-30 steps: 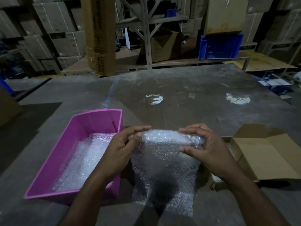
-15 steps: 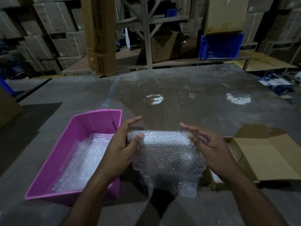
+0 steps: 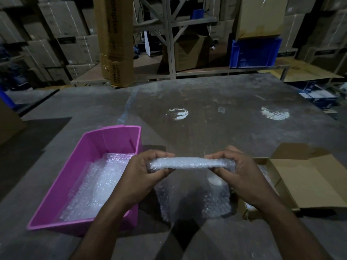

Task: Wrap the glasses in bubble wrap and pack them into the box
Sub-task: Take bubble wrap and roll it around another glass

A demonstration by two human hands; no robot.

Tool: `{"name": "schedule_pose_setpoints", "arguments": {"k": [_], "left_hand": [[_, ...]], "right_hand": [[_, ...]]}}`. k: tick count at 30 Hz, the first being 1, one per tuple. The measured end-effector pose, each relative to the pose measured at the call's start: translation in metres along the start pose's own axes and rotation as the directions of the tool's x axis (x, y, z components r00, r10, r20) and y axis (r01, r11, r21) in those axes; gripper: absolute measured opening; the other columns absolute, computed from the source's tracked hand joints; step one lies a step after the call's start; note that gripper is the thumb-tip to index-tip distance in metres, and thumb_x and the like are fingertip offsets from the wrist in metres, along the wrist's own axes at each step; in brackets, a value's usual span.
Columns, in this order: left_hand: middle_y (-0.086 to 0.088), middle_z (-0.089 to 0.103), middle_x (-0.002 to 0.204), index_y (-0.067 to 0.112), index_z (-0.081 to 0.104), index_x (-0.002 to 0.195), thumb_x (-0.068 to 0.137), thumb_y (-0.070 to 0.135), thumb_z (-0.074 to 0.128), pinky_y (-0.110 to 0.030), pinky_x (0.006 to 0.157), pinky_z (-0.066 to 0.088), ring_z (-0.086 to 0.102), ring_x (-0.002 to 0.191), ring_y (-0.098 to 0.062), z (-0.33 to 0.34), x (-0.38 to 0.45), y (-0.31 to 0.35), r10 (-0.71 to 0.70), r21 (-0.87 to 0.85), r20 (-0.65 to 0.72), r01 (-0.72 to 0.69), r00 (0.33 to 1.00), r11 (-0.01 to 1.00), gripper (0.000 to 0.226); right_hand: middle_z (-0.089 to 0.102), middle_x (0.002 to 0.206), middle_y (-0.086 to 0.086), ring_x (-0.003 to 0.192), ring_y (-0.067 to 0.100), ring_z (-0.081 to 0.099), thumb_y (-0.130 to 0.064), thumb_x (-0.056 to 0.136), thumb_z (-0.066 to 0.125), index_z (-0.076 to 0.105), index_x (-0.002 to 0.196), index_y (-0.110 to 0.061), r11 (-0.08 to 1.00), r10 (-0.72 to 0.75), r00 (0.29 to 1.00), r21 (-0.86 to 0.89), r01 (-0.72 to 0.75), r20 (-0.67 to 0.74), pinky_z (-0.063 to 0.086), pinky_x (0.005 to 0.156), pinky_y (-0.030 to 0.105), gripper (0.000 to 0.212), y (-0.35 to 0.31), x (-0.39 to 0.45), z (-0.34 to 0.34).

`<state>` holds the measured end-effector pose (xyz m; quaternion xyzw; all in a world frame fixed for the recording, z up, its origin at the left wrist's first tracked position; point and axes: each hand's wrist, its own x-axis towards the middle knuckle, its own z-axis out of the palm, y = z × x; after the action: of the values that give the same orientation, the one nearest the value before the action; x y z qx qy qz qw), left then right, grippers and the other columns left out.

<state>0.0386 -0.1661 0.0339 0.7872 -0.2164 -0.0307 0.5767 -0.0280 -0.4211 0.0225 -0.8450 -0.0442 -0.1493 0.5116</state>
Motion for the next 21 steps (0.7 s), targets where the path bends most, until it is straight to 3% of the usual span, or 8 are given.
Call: {"name": "schedule_pose_setpoints", "arguments": {"k": [3,6,9,12,13,15,17,21], "left_hand": [[0.0,0.067,0.092,0.024,0.079,0.093,0.084,0.028,0.077,-0.024,0.071,0.049,0.065,0.081,-0.013,-0.003,0.001,-0.003,0.074,0.101,-0.005,-0.073,0.997,0.992,0.011],[0.005,0.063,0.096,0.026,0.075,0.092,0.09,0.032,0.068,-0.02,0.074,0.046,0.062,0.084,-0.007,-0.003,0.001,-0.002,0.074,0.085,0.001,-0.074,0.997,0.994,0.009],[0.014,0.072,0.102,0.035,0.065,0.124,0.098,0.028,0.062,-0.02,0.078,0.053,0.07,0.091,-0.005,-0.002,-0.003,0.003,-0.004,-0.002,-0.013,0.004,1.0,1.0,0.027],[0.025,0.059,0.07,0.046,0.045,0.141,0.1,0.028,0.059,-0.009,0.07,0.046,0.057,0.068,0.002,0.0,-0.005,-0.001,-0.036,-0.011,-0.059,0.035,0.998,0.999,0.047],[0.024,0.053,0.064,0.047,0.044,0.142,0.102,0.027,0.057,-0.009,0.07,0.044,0.051,0.065,0.0,0.001,-0.005,0.0,-0.024,-0.001,-0.063,0.024,0.998,1.0,0.047],[0.028,0.063,0.079,0.044,0.054,0.138,0.105,0.021,0.052,-0.013,0.082,0.046,0.059,0.08,0.0,0.001,-0.006,0.005,0.015,0.012,-0.041,-0.014,0.999,1.0,0.04],[0.019,0.074,0.113,0.028,0.07,0.125,0.105,0.005,0.049,-0.025,0.102,0.047,0.065,0.113,-0.002,0.001,-0.006,0.009,0.033,-0.027,-0.011,-0.033,0.999,0.999,0.037],[0.01,0.074,0.12,0.021,0.076,0.116,0.103,0.004,0.052,-0.024,0.103,0.048,0.064,0.119,-0.007,0.0,-0.006,0.013,0.033,-0.049,-0.023,-0.034,0.999,0.998,0.032]], "right_hand": [[0.053,0.095,-0.012,0.094,0.009,0.059,-0.024,0.089,0.072,0.075,0.091,-0.028,1.0,-0.006,1.0,-0.021,0.006,-0.002,0.042,0.078,0.011,0.005,0.005,0.003,0.0],[0.058,0.094,-0.013,0.091,0.008,0.06,-0.038,0.088,0.065,0.075,0.095,-0.027,0.999,-0.044,0.999,-0.029,0.044,0.01,0.042,0.075,0.014,0.016,0.004,0.002,-0.001],[0.066,0.115,-0.027,0.112,-0.004,0.06,-0.045,0.086,0.067,0.068,0.12,-0.043,1.0,0.008,1.0,0.014,-0.008,0.004,0.047,0.088,0.017,0.035,0.002,-0.001,-0.003],[0.055,0.14,-0.027,0.132,-0.001,0.049,-0.05,0.09,0.061,0.056,0.132,-0.053,0.993,0.065,0.998,0.097,-0.062,-0.025,0.05,0.103,0.041,0.042,0.003,-0.003,-0.002],[0.053,0.142,-0.029,0.134,-0.004,0.046,-0.048,0.093,0.057,0.056,0.132,-0.052,0.991,0.06,0.997,0.122,-0.054,-0.045,0.048,0.104,0.04,0.039,0.002,-0.003,-0.001],[0.056,0.137,-0.032,0.13,-0.01,0.048,-0.039,0.098,0.051,0.061,0.129,-0.045,0.989,0.035,0.996,0.149,-0.023,-0.079,0.044,0.103,0.03,0.033,0.002,-0.002,0.001],[0.064,0.126,-0.029,0.121,-0.008,0.055,-0.028,0.102,0.049,0.068,0.12,-0.037,0.984,0.051,0.995,0.177,-0.035,-0.084,0.047,0.097,0.027,0.027,0.001,-0.002,0.002],[0.064,0.114,-0.016,0.106,0.008,0.063,-0.034,0.094,0.059,0.072,0.114,-0.034,0.974,0.079,0.997,0.216,-0.076,-0.007,0.057,0.087,0.029,0.025,0.0,-0.003,-0.001]]}}
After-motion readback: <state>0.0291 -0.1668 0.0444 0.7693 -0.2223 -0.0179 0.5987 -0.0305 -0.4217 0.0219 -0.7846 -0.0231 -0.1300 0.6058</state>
